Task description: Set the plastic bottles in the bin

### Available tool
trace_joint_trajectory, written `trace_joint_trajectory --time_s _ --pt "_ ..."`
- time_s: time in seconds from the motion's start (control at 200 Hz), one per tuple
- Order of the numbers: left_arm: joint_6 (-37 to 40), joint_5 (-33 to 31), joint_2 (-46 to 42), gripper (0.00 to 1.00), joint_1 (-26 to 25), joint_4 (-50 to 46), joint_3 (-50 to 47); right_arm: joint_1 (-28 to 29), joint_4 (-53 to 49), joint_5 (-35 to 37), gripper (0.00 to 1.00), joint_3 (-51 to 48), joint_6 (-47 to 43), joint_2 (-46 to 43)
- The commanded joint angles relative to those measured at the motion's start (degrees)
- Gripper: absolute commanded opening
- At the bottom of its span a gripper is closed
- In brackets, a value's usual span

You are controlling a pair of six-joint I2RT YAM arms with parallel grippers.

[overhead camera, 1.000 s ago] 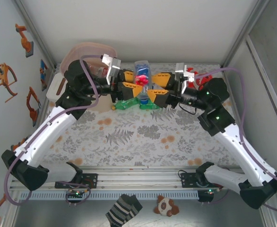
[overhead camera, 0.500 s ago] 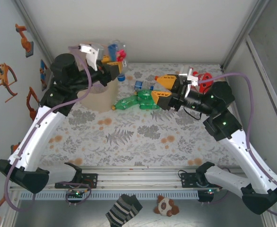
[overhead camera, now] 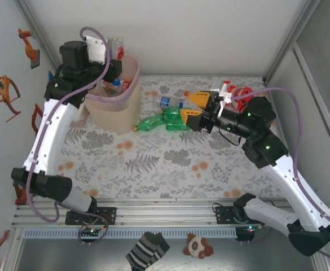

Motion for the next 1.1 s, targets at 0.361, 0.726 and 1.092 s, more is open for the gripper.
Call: trace_joint_trajectory --time_s 0.361,0.726,1.092 --pt "14.54 -16.38 18.49 0.41 1.76 -23.64 23.44 0.32 -1.72 1.39 0.66 2.62 -2.56 -0.92" --pt "22.27 -28.30 28.04 0.41 2.20 -27.98 28.88 0.31 -2.57 1.35 0.66 2.57 -2.50 -1.77" --pt "18.21 -27.62 31.45 0.41 5.77 -32.30 26.89 0.30 -2.80 2.09 0.66 1.56 -2.42 -2.92"
